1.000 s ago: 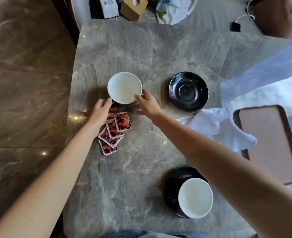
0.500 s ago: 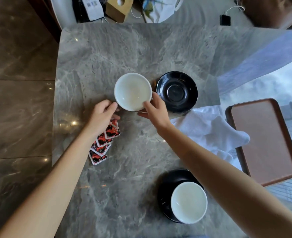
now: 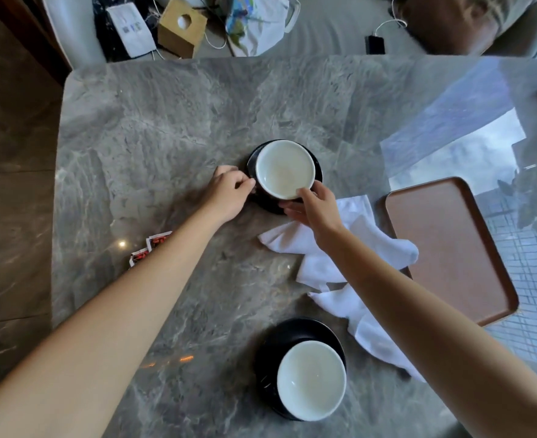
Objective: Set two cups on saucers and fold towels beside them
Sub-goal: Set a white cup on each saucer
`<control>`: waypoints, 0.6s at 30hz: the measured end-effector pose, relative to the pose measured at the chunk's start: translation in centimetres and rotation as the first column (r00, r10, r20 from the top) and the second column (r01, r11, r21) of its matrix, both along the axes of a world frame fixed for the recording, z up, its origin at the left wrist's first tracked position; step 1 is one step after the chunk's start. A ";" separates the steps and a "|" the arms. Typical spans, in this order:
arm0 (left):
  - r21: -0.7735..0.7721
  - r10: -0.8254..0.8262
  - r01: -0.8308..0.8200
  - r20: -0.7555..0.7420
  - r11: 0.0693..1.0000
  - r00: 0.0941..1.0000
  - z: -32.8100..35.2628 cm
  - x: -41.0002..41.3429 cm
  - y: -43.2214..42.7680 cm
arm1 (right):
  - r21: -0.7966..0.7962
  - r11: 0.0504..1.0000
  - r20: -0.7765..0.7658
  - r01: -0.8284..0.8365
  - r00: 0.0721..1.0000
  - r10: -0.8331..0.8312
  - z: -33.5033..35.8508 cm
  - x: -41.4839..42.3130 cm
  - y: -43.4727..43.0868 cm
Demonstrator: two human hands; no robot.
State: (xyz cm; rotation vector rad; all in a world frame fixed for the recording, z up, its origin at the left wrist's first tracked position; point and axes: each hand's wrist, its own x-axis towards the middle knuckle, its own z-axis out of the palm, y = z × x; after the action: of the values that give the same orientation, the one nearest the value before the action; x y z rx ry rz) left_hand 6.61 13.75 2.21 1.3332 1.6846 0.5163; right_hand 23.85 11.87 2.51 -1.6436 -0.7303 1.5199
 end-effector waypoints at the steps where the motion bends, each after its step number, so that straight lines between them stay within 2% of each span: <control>1: -0.003 -0.005 0.005 -0.008 1.000 1.000 -0.1 0.2 0.3 | -0.007 1.000 0.001 0.002 1.000 -0.002 0.0 0.2 0.2; 18: 0.045 0.064 -0.061 -0.069 0.997 0.996 -0.8 1.2 1.2 | -0.027 0.998 -0.049 -0.053 0.997 0.052 -0.3 1.5 0.9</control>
State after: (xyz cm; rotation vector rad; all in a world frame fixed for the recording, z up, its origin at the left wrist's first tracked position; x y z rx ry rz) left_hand 7.81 14.99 1.38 1.3462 1.7870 0.5501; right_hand 25.32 12.80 2.19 -1.6144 -0.7344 1.6080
